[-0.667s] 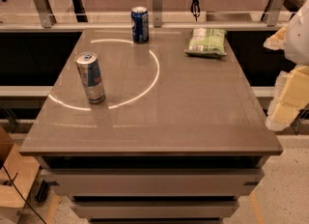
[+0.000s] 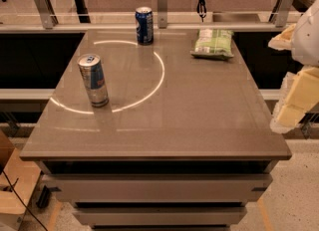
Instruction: Pick redbull can
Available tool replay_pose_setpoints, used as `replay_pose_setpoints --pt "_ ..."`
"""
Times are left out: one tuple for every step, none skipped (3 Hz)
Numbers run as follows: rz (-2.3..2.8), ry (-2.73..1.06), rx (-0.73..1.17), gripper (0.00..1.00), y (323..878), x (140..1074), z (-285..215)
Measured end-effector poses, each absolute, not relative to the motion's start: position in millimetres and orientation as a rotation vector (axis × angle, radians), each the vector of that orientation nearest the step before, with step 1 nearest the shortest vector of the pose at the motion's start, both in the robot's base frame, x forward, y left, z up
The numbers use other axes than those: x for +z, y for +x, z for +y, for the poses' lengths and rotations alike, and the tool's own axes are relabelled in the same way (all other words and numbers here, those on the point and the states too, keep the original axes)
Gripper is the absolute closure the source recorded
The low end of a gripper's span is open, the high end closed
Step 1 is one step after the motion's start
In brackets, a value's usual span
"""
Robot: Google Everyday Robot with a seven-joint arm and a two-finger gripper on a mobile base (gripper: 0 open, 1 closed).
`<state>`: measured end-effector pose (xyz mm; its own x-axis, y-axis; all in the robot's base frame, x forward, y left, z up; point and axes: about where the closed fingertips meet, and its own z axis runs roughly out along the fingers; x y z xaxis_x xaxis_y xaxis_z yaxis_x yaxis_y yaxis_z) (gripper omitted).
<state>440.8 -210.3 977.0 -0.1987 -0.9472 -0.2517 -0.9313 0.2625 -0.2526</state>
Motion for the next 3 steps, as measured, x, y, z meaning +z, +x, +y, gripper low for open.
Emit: replay_pose_setpoints --pt "2.065 -1.706 0.075 0.00 453 972 -189" --pt "1.892 -1.694 0.304 0.00 469 965 -135" --pt "1.895 -1.696 0.299 0.00 469 965 -136"
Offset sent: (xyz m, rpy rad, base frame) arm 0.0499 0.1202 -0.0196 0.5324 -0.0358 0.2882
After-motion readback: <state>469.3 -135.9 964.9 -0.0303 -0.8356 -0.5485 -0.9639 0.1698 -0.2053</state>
